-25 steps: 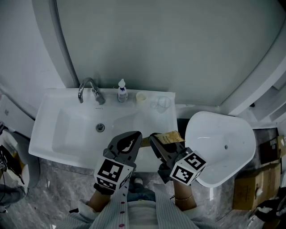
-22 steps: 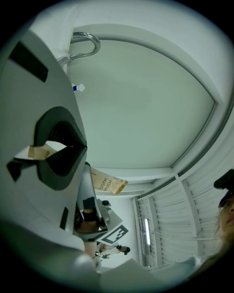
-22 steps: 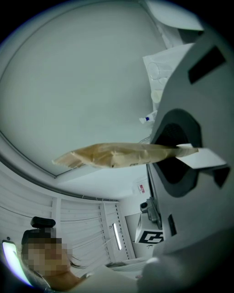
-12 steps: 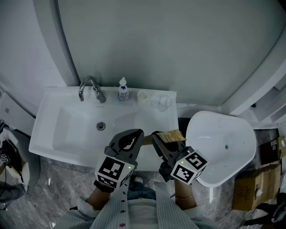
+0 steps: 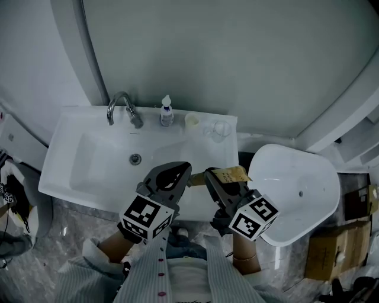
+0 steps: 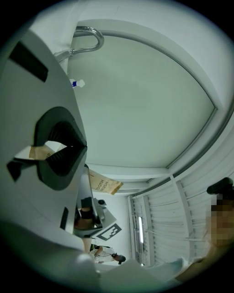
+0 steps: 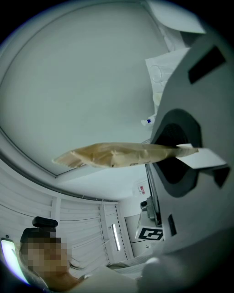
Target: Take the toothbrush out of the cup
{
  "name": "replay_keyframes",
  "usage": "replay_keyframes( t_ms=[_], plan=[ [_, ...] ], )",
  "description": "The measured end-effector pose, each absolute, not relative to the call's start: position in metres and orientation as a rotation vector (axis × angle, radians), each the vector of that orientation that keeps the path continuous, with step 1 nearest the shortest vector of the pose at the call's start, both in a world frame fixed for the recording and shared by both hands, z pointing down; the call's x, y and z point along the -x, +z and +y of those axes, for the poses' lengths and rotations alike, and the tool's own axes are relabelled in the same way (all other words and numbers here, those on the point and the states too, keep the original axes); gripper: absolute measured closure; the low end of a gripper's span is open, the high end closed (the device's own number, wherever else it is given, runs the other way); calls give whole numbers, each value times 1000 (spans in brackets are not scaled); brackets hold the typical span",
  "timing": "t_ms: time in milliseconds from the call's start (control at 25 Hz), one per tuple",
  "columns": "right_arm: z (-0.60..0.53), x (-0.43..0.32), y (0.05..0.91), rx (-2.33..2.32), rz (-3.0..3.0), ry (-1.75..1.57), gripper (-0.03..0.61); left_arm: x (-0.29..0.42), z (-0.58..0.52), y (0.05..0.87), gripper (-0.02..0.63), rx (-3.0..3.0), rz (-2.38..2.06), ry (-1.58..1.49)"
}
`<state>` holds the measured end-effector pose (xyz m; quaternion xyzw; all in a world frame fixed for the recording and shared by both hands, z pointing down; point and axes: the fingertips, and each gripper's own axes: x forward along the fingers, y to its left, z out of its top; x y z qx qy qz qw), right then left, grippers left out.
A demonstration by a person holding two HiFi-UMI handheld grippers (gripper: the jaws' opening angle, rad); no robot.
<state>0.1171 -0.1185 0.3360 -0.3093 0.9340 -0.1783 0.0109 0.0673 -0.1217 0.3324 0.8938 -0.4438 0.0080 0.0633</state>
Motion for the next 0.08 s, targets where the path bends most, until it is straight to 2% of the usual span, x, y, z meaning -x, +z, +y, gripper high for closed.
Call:
replay_keyframes(
  t_ms=[80],
  plan=[
    [-120,-120,333,971,2908,-542,537,-69,-122,332,597,-2711,-1318,24]
  ],
)
